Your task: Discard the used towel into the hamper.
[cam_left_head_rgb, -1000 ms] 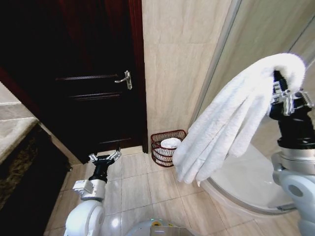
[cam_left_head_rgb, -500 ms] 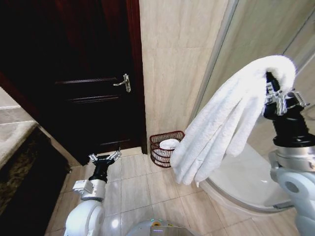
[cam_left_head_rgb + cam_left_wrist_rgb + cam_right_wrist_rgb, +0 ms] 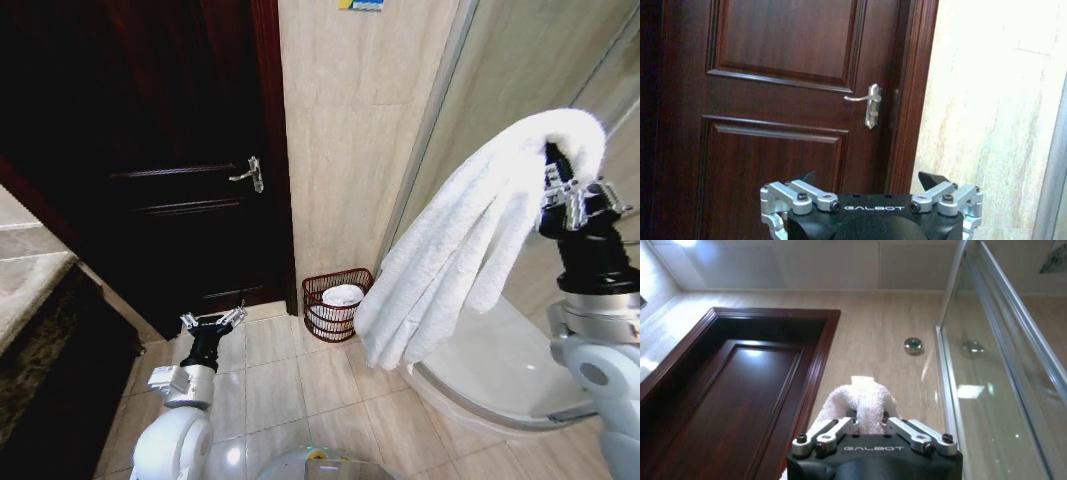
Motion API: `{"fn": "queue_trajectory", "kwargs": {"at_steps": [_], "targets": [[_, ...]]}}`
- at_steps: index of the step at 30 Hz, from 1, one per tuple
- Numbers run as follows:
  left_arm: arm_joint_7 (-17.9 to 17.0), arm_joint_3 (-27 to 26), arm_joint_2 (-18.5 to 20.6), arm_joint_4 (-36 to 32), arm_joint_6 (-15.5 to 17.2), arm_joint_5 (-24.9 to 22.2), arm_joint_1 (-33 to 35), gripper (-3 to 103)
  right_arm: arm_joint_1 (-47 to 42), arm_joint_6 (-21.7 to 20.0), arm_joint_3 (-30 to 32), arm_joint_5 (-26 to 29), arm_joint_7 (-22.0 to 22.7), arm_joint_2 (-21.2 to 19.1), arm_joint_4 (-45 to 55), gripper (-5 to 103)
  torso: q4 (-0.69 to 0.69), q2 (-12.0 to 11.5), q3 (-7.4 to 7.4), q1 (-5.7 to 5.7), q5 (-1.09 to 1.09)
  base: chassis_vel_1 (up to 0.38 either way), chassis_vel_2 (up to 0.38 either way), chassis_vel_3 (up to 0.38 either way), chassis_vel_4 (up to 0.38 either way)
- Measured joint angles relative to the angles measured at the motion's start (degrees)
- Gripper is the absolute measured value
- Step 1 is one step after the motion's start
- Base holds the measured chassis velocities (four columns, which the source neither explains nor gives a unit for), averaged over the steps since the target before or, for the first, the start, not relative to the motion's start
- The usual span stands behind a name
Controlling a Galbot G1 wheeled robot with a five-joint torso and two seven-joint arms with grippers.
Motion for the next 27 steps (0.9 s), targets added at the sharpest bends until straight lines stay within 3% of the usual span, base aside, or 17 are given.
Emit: {"fn": "queue_trajectory", "kwargs": {"at_steps": [27], "targets": [[0.0, 0.0, 0.0, 0.0, 0.0, 0.0, 0.0, 100, -1.6, -0.1, 0.7, 0.4, 0.6, 1.0, 1.3, 11, 0.0, 7.5, 4.11, 3.41, 0.0, 0.0, 0.0, 0.0, 0.0]]}}
